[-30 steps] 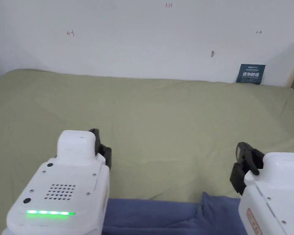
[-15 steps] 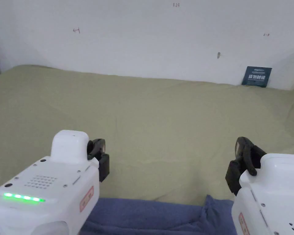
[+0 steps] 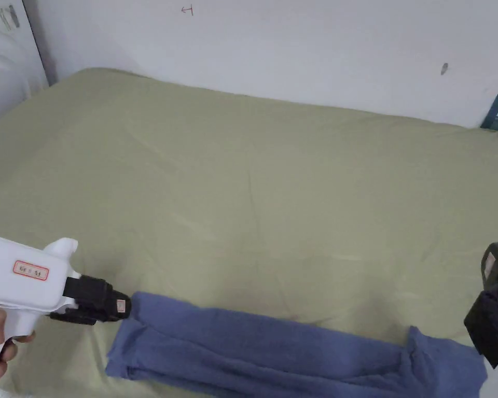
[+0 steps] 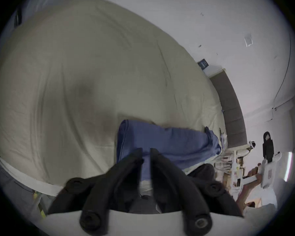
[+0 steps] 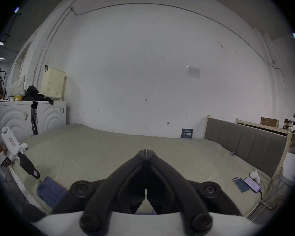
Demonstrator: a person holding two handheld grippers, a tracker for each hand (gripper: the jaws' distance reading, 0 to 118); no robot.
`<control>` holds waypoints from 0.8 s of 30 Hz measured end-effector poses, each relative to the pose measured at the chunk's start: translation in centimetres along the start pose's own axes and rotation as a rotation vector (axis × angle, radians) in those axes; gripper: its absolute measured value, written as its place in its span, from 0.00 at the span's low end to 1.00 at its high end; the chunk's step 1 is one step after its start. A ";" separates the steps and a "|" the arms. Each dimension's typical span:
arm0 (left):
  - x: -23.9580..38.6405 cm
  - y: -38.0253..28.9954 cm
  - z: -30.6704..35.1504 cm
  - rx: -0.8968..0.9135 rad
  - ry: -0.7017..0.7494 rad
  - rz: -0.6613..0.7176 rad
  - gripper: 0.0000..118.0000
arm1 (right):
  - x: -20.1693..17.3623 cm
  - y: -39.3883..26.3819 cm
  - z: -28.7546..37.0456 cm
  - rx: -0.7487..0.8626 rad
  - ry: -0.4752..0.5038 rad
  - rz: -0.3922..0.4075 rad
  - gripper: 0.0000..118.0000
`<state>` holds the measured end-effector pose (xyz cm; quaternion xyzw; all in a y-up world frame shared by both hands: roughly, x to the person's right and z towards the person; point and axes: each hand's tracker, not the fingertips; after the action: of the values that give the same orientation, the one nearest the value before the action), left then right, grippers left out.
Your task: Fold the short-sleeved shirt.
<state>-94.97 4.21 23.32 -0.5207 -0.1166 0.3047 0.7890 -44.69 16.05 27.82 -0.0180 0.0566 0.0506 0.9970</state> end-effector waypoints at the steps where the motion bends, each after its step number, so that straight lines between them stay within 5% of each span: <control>1: -0.2 -0.2 -0.8 -0.018 -0.038 0.004 0.60 | -0.1 -0.2 -0.2 -0.014 -0.009 0.004 0.00; 2: -0.6 -0.3 -1.0 -0.038 -0.070 0.023 0.60 | -0.2 -0.4 -0.3 -0.019 -0.013 0.004 0.00; 3: -0.7 -0.5 -2.0 -0.063 -0.099 0.040 0.89 | 0.0 -0.5 -0.3 -0.023 -0.017 0.000 0.00; 4: -0.7 -0.7 -2.7 -0.065 -0.118 0.051 1.00 | 0.0 -0.6 -0.3 -0.029 -0.015 -0.004 0.00; 16: -4.5 -0.4 -7.3 -0.124 -0.346 0.170 0.97 | 1.1 -0.3 0.0 -0.031 -0.038 -0.006 0.00; 18: -5.5 -0.6 -7.3 -0.109 -0.351 0.185 0.85 | 1.3 -0.2 0.0 -0.029 -0.042 -0.012 0.00; 20: -6.3 -1.0 -7.4 -0.098 -0.383 0.237 0.08 | 1.7 -0.2 0.2 -0.029 -0.048 -0.013 0.00; 22: -4.9 -2.1 -8.0 -0.136 -0.234 0.225 0.08 | 2.0 0.0 0.5 -0.026 -0.050 -0.017 0.00; 24: -4.7 -2.7 -8.1 -0.099 -0.354 0.268 0.07 | 2.3 0.2 0.7 -0.023 -0.061 -0.013 0.00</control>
<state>-93.66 -5.39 22.84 -0.5081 -0.1980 0.4872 0.6822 -42.39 16.52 28.22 -0.0285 0.0256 0.0453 0.9982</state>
